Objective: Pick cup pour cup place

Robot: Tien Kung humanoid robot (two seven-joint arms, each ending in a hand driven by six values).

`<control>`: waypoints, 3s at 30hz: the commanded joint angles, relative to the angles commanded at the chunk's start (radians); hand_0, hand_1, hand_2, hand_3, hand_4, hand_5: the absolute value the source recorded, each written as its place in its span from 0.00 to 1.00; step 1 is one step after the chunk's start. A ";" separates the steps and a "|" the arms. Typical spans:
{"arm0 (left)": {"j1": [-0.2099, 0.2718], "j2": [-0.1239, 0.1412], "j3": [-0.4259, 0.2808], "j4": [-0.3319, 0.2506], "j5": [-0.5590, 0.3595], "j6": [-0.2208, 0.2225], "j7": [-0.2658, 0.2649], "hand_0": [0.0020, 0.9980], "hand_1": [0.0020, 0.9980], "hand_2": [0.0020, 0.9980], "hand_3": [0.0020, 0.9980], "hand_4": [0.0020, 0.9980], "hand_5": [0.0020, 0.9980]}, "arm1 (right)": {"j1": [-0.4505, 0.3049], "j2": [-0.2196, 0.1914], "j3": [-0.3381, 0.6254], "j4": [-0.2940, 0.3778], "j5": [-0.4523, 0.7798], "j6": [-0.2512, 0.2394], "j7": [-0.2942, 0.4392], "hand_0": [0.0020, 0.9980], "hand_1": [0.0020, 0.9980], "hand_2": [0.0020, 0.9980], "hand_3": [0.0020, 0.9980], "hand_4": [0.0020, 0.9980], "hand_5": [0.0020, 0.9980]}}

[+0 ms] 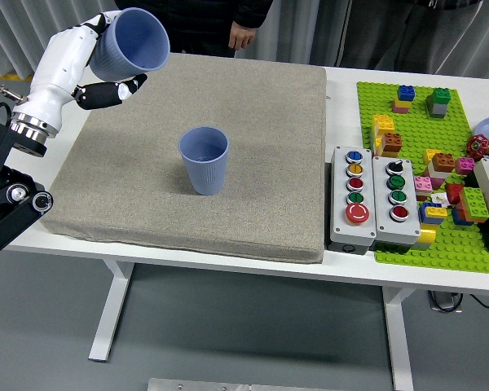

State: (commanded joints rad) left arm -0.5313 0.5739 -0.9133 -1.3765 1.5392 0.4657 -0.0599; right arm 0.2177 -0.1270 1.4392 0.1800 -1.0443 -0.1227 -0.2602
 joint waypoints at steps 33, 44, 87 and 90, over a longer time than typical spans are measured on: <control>0.168 -0.253 0.046 0.273 -0.742 0.180 -0.286 0.57 0.56 0.60 0.57 0.68 0.08 | -0.002 0.008 0.012 0.000 -0.022 -0.001 -0.006 0.72 0.67 0.66 0.61 0.00 0.21; 0.173 -0.266 0.074 0.314 -0.862 0.171 -0.388 0.57 0.56 0.60 0.57 0.68 0.09 | -0.001 0.010 0.015 0.000 -0.027 -0.001 -0.008 0.72 0.67 0.66 0.61 0.00 0.21; 0.213 -0.261 0.045 0.324 -0.765 0.032 -0.361 0.73 0.74 0.79 0.78 0.95 0.36 | -0.002 0.011 0.014 0.000 -0.033 0.000 -0.011 0.72 0.67 0.66 0.61 0.00 0.21; 0.217 -0.260 0.038 0.319 -0.755 0.031 -0.359 0.73 0.74 0.79 0.78 0.95 0.36 | -0.002 0.011 0.014 0.000 -0.032 0.000 -0.010 0.72 0.67 0.66 0.61 0.00 0.21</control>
State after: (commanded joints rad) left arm -0.3141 0.3140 -0.8757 -1.0572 0.7846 0.4966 -0.4184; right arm 0.2155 -0.1163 1.4532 0.1800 -1.0764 -0.1230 -0.2707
